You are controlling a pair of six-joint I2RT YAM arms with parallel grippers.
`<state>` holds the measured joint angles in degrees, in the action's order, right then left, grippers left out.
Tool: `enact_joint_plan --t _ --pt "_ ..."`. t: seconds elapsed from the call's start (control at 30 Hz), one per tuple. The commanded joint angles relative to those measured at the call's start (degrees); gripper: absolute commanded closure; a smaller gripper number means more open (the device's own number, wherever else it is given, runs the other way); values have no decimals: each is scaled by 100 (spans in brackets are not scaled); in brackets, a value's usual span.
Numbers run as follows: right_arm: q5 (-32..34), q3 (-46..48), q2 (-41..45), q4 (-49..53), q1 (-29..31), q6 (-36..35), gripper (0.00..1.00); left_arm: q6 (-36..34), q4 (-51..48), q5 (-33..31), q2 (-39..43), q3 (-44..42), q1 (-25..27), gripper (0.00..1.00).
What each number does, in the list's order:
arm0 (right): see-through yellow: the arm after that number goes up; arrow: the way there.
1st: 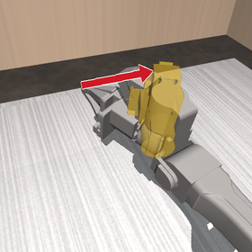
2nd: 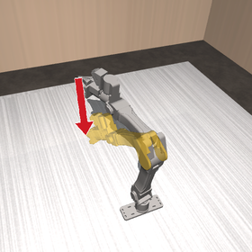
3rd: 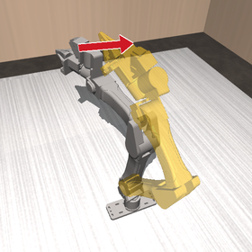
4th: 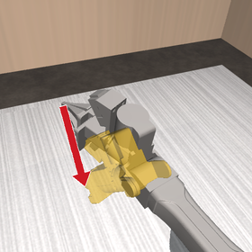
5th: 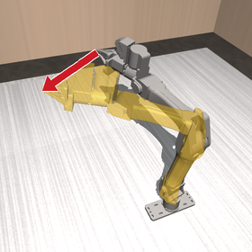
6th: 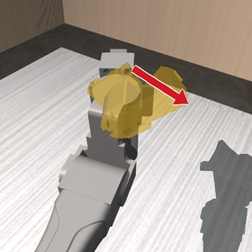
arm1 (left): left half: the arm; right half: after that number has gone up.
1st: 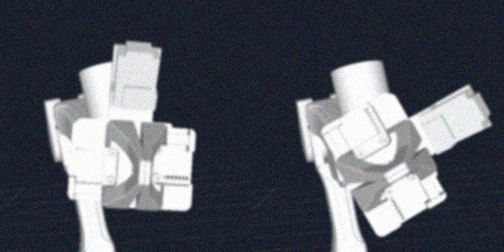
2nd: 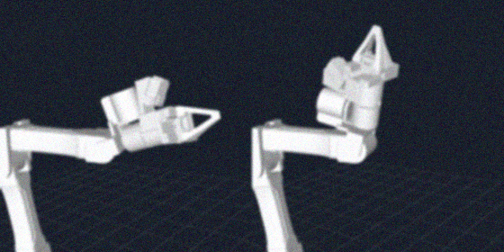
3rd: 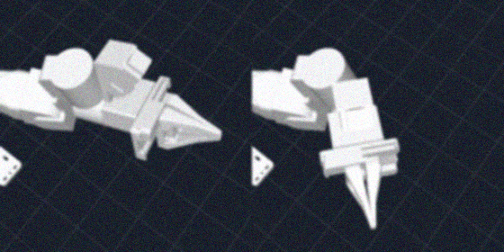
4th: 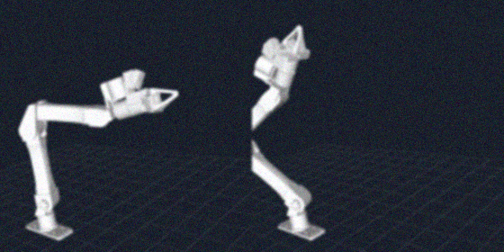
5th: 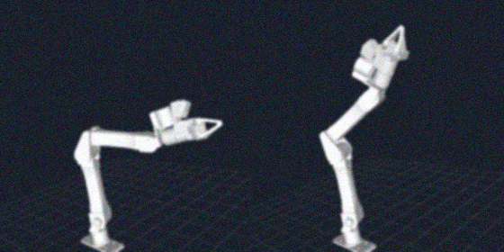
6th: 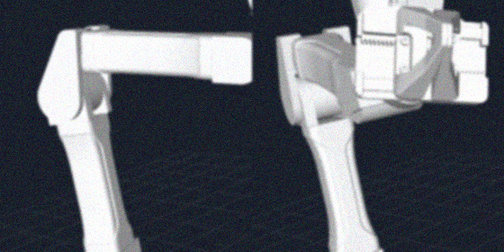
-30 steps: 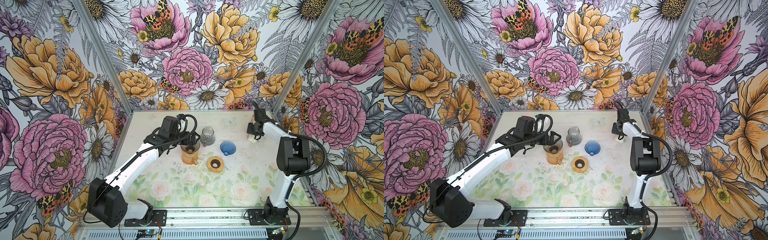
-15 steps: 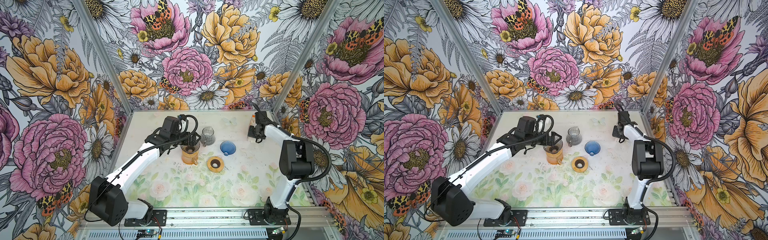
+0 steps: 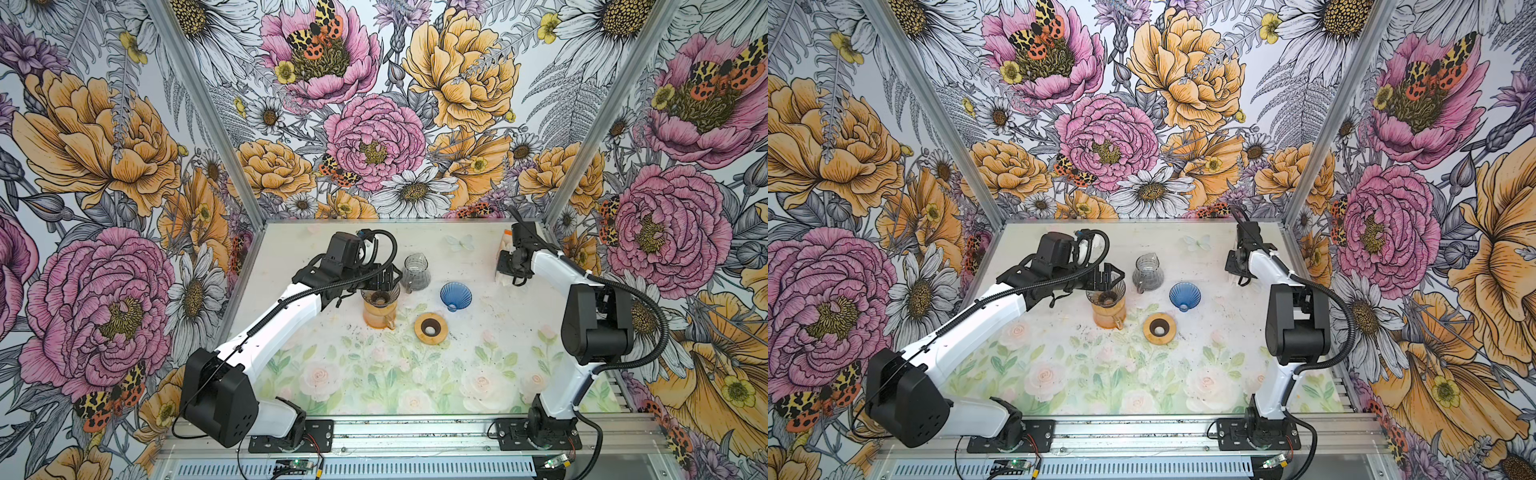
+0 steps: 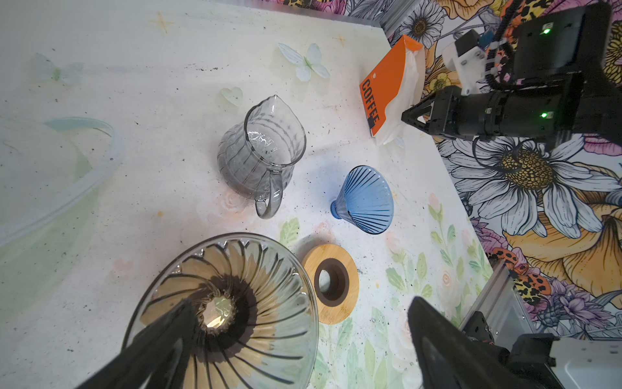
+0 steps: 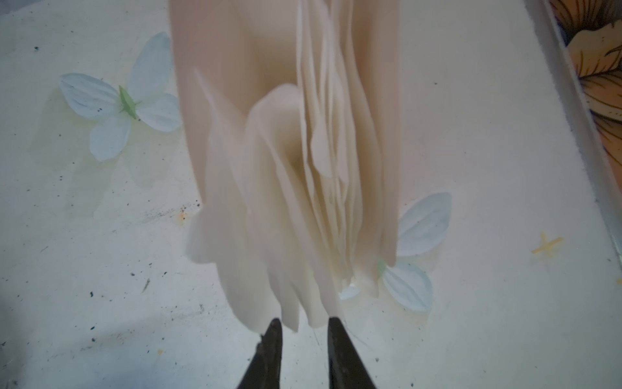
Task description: Place the coffee filter in the dripper
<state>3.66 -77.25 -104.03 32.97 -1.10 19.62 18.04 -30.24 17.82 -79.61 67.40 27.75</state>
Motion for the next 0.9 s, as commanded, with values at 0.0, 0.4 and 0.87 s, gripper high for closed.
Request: enact_joint_plan --t 0.0,0.4,0.87 --pt "-184 39 481 31 -13 21 72 30 -26 150 -59 163 61 1" --pt "-15 449 812 96 -177 146 94 24 -34 157 -100 206 108 1" --pt "-261 -184 -290 82 -293 35 100 61 -36 100 -125 217 124 1"
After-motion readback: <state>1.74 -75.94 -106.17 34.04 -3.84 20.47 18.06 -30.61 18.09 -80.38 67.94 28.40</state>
